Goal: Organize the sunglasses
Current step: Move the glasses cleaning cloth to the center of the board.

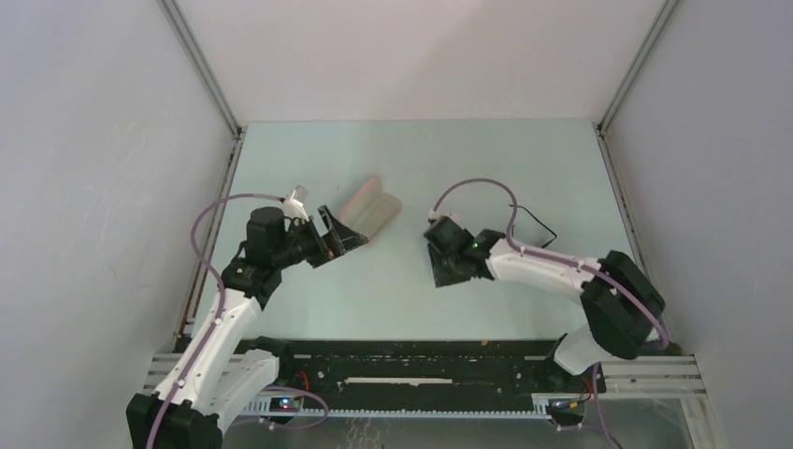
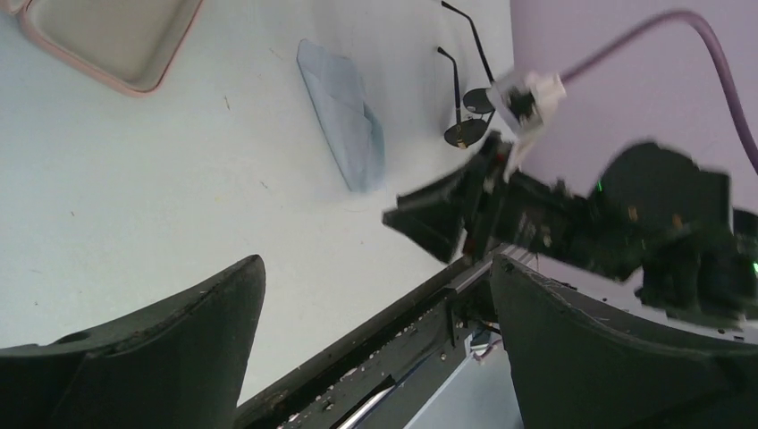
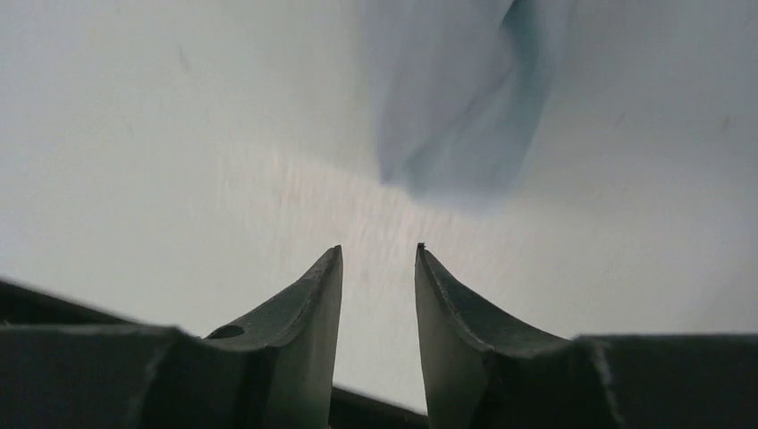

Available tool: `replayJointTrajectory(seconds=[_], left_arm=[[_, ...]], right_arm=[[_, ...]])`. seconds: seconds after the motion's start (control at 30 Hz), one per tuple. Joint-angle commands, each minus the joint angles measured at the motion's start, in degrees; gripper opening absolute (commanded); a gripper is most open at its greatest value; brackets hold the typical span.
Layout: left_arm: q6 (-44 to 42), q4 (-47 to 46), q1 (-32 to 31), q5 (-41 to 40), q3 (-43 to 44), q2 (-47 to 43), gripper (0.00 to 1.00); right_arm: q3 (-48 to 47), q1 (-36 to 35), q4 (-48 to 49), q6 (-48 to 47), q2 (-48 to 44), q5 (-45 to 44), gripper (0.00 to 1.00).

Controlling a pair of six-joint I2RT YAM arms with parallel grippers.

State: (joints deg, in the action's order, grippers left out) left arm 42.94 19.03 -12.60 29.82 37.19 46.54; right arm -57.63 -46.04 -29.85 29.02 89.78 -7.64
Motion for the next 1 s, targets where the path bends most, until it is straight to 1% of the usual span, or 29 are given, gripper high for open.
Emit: replayJointTrajectory(seconds=[0.0,0.07,0.13,0.2,0.3,0.37,0.47,0.53,0.63,0.73,0.83,0.87,0.9,0.93,0.97], left_arm=[[-3.8,0.6,0.0,3.0,1.4,1.8,1.0],[-5.0,1.5,-0.6,2.7,1.9,2.6,1.0],[-5.2,1.7,-2.0,1.0,2.5,3.7,1.0],[-5.0,2.2,-4.9,-2.4,4.0,5.2,1.0],[-3.8,2.3,-11.6,-9.2,6.7,8.9,1.0],[-2.7,2.5,-15.3,-13.4,8.5,12.3,0.99],[-1.1,2.0,-19.8,-16.3,11.4,17.7,0.97],[0.5,3.7,-22.5,-20.7,14.2,21.8,0.96],[3.4,6.4,-24.9,-26.0,15.6,25.2,0.96],[5.8,4.6,-26.2,-28.1,14.2,25.9,0.96],[5.8,3.7,-27.5,-29.6,14.0,25.8,0.97],[5.4,3.4,-27.7,-29.6,14.1,26.0,0.97],[5.1,3.2,-27.9,-29.6,14.5,26.5,0.97],[4.8,3.2,-28.0,-29.6,14.8,27.0,0.97],[4.6,3.2,-28.3,-29.6,15.2,27.5,0.97]], right_arm=[[5.4,-2.1,-0.4,3.5,-11.5,-7.6,0.46],[10.1,1.7,5.4,4.1,-16.3,-4.8,0.47],[12.8,7.7,9.2,5.3,-18.0,1.0,0.47],[12.7,11.3,10.8,6.2,-16.1,5.5,0.47],[11.1,14.7,11.7,6.5,-12.0,10.6,0.46],[9.7,16.0,11.4,6.6,-8.8,12.0,0.46],[9.2,16.9,11.8,7.1,-5.6,14.3,0.45],[9.2,16.8,11.9,7.4,-4.0,15.4,0.45],[9.7,16.7,12.1,8.1,-1.8,15.6,0.44],[11.2,16.7,13.3,9.7,0.4,17.2,0.42],[13.2,15.9,15.3,11.3,1.0,18.2,0.33],[13.4,15.6,15.2,11.8,1.0,17.7,0.27],[13.4,15.5,14.8,12.1,1.1,17.1,0.19],[13.4,15.5,14.3,12.5,1.2,16.4,0.06],[13.5,15.5,13.7,12.7,1.1,15.7,0.0]])
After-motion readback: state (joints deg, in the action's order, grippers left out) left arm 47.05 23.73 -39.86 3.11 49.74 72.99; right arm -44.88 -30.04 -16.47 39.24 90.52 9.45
